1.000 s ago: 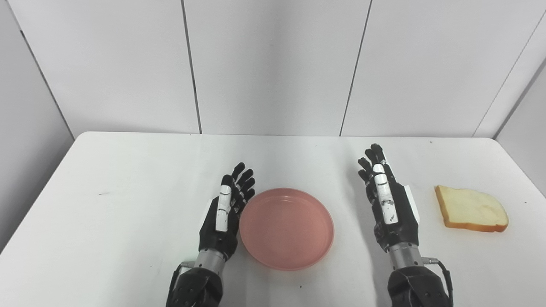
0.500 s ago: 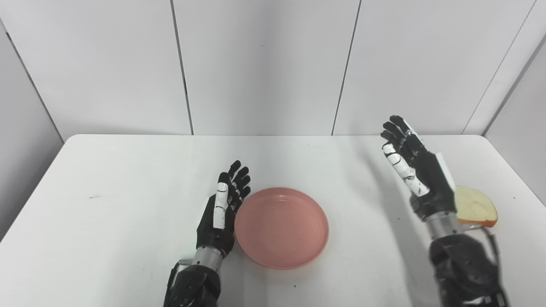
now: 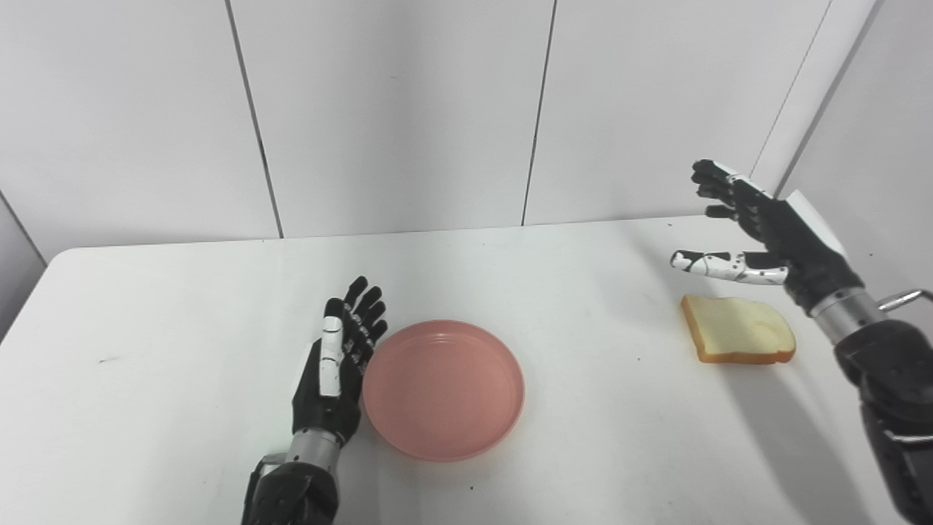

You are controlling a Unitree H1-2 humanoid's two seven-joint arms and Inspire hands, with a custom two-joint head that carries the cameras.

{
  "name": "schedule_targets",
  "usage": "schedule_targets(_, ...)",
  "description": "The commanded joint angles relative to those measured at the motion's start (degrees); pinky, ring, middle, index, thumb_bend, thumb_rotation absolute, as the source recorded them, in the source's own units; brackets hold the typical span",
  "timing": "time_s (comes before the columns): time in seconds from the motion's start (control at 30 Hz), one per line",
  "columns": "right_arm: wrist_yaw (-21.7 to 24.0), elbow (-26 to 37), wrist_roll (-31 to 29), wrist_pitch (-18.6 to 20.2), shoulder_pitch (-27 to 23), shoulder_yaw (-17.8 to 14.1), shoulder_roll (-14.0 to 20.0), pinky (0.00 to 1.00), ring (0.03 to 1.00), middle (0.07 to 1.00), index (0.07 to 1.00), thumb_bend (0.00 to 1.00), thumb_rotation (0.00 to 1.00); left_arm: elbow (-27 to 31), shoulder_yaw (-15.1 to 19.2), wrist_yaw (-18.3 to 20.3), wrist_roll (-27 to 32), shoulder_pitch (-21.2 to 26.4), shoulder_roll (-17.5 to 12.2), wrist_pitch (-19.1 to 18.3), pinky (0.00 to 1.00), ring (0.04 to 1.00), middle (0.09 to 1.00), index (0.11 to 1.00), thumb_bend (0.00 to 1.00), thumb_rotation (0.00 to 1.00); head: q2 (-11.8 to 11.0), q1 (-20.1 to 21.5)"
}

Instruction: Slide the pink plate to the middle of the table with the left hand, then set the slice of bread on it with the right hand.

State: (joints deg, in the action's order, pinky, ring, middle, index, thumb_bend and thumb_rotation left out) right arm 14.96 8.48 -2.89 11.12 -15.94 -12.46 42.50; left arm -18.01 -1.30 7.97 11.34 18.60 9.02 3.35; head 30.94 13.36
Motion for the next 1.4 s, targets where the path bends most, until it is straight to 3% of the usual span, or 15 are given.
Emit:
schedule_targets(0.0,1.25,-0.53,1.08,-2.8,-0.88,-0.63,3.63,0.86,0.876,0.874,0.853,0.77,0.27,-0.55,0.56,0.68,1.03,0.13,-0.82,-1.18,0.96,0.956,0.937,0.918,0.69,0.96,-0.01,1.42)
schedule_targets(0.17,3.15,-1.15,6.73,-0.88,-0.77,1.17,8.26,0.9,0.91,0.863,0.849,0.82,0.29,1.26,0.45,1.1,1.52,-0.43,-1.64,-3.23,0.96,0.95,0.932,0.916,0.71,0.96,-0.24,3.76)
schedule_targets(0.3,4.79,-2.23,11.08,1.03,-1.41,3.18,10.86,0.96,0.948,0.873,0.857,0.88,0.28,2.1,0.5,2.0,1.73,-0.72,-2.37,-2.39,0.96,0.964,0.947,0.924,0.69,0.97,-0.3,5.65)
schedule_targets(0.8,9.92,-8.01,19.83,1.19,-5.51,9.25,14.75,0.91,0.937,0.913,0.879,0.92,0.24,3.75,0.72,3.2,2.47,-1.25,-4.07,-2.91,0.97,0.975,0.967,0.942,0.69,0.98,-0.51,9.43)
schedule_targets(1.0,13.01,-10.68,22.2,1.38,-7.68,12.33,16.01,0.9,0.947,0.931,0.905,0.96,0.29,4.11,1.2,4.13,3.73,-1.25,-5.08,-3.08,0.99,0.982,0.971,0.942,0.68,0.98,-0.87,12.17)
schedule_targets(1.17,15.85,-10.68,24.97,3.95,-8.57,14.55,16.71,0.92,0.995,0.97,0.915,0.99,0.29,3.69,1.49,4.58,4.48,-1.03,-5.48,-2.72,1.0,0.975,0.966,0.939,0.67,0.97,-0.76,12.48)
schedule_targets(1.37,17.84,-13.69,29.44,3.48,-10.38,17.86,17.26,0.89,1.0,0.977,0.925,1.0,0.27,3.98,1.46,4.86,5.09,-1.1,-5.54,-2.79,1.0,0.974,0.963,0.938,0.67,0.96,-0.29,12.38)
